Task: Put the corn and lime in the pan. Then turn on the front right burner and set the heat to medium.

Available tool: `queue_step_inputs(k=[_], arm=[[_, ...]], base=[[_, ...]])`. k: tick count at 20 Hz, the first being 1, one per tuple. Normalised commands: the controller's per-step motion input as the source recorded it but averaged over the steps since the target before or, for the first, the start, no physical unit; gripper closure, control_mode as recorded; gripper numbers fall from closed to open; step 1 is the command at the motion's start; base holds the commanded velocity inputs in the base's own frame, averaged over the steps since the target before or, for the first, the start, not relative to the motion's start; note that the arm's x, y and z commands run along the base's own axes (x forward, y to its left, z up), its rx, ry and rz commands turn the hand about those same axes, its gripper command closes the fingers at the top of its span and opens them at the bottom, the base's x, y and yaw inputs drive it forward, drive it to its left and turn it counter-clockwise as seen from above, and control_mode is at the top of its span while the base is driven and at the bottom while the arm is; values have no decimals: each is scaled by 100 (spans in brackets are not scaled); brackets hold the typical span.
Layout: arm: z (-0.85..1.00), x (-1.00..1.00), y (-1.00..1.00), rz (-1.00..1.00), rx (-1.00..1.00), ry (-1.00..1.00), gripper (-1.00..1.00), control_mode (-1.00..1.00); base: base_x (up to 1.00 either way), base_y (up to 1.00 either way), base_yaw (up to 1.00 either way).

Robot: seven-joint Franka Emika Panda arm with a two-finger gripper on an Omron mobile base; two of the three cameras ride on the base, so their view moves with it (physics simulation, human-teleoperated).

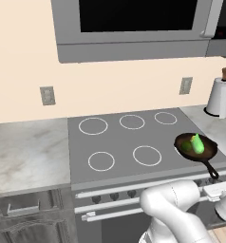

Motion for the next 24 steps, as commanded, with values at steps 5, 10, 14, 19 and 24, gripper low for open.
queue_step_inputs(k=[5,10,14,19,24], arm=[[-28,0,-14,-12,-51,-6,100,-100],[-34,2,-16,-14,-61,-4,100,-100],[-35,0,-24,-15,-60,-5,100,-100],[-23,12,-18,-16,-49,-1,100,-100],[-26,2,-16,-18,-48,-1,100,-100]], base=[[0,0,0],[0,0,0],[0,0,0],[0,0,0],[0,0,0]])
